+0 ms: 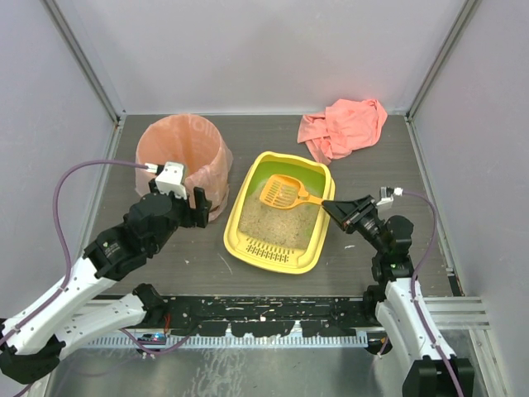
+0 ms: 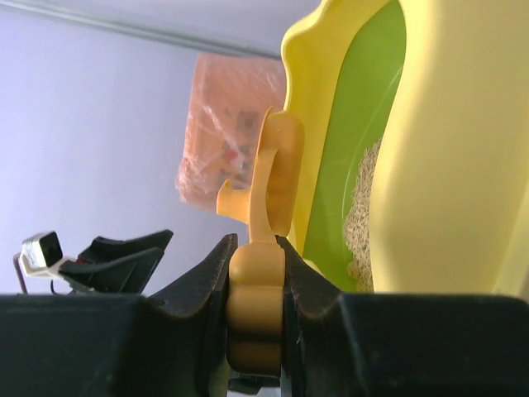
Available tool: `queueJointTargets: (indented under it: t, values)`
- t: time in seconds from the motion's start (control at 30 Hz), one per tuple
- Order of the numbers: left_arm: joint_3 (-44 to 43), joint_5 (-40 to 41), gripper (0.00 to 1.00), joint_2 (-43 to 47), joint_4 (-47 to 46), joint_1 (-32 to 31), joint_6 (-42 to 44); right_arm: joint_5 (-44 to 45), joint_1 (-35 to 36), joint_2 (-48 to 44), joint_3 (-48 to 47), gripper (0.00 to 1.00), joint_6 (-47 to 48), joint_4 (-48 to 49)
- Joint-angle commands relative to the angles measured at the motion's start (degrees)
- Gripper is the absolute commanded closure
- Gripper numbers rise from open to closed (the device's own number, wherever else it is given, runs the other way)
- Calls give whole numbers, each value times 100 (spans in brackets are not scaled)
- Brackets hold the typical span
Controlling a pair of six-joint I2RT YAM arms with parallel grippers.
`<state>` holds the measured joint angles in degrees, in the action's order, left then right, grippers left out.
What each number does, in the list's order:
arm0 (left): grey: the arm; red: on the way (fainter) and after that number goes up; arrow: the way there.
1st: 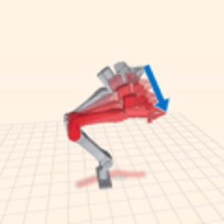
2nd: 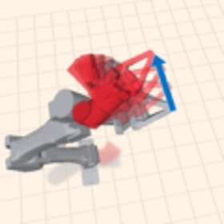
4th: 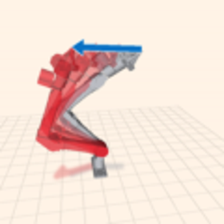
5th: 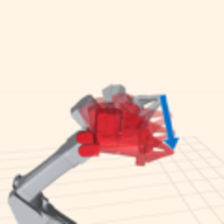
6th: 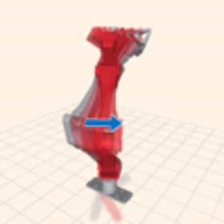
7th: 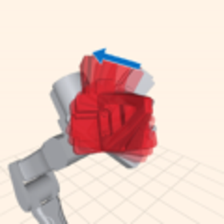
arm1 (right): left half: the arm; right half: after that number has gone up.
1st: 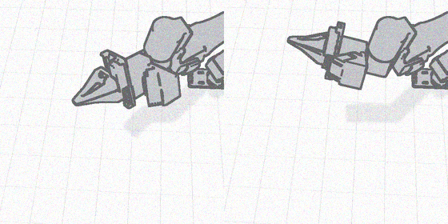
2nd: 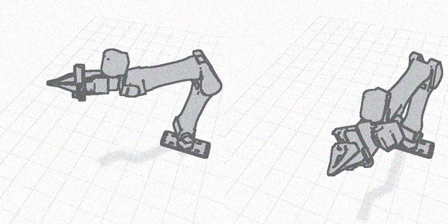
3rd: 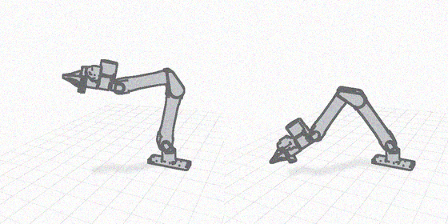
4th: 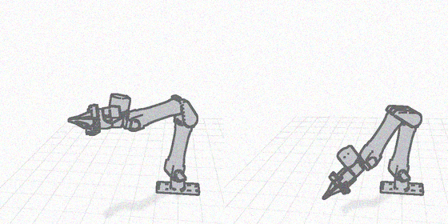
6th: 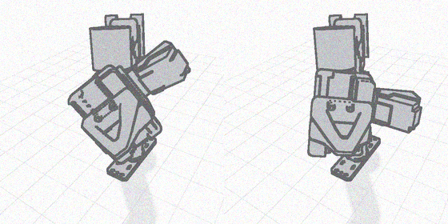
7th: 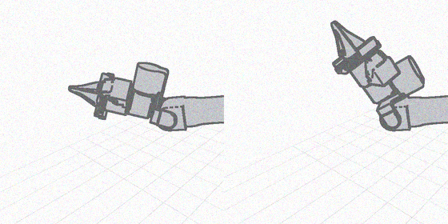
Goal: Clean the litter box
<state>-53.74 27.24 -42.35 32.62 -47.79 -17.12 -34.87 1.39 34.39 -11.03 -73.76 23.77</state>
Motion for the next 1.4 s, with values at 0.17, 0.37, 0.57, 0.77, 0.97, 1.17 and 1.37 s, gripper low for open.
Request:
queueJointTargets:
  t: [0.17, 0.37, 0.57, 0.77, 0.97, 1.17, 1.37]
  values:
    - [-213, 81, 23, 57, -22, 0, 25, 463, -159, -423, -331, 99, 294, -542]
    - [-206, 153, 23, 88, -47, 4, 24, 363, -41, -273, -466, 99, 369, -500]
    - [-249, 574, 20, 319, 137, 4, 5, 85, -25, 37, -984, 99, 375, -234]
    - [-374, 1113, 14, 703, 409, 15, 7, 86, 172, 735, -2002, 99, 233, -9]
    - [-276, 1925, 13, 1322, 670, 14, -55, 1030, 1424, 1831, -3236, 99, 671, -132]
    - [-321, 2145, 13, 1740, 1409, 7, -417, 1555, 2681, 3443, -4628, 99, 1261, 145]
    - [-306, 2438, 13, 2097, 2408, 1, -1164, 2100, 3426, 4852, -6527, 99, 2996, -790]
